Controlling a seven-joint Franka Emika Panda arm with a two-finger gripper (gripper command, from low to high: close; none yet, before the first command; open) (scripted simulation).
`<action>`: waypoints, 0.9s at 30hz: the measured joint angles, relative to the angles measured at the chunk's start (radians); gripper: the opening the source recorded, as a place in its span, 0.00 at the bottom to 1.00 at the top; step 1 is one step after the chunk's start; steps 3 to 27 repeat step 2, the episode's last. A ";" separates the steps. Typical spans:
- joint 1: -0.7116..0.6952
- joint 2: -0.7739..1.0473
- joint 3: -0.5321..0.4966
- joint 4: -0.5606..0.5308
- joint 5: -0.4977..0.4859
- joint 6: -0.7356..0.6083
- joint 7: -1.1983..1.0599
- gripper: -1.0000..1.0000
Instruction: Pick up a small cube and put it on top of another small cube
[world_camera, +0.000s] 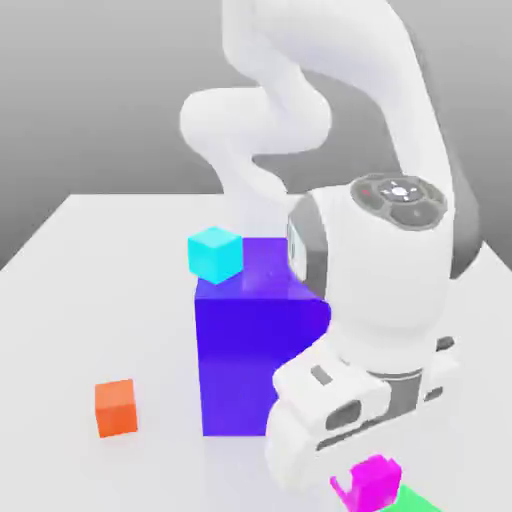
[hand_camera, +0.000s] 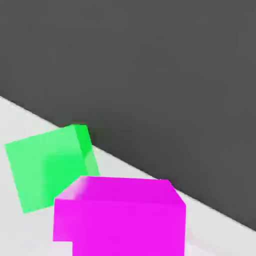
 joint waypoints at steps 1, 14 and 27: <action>0.000 0.000 0.000 0.000 0.000 0.000 0.000 1.00; 0.000 0.000 0.000 0.000 0.000 0.000 0.000 1.00; 0.000 0.000 0.000 0.000 0.000 0.000 0.000 1.00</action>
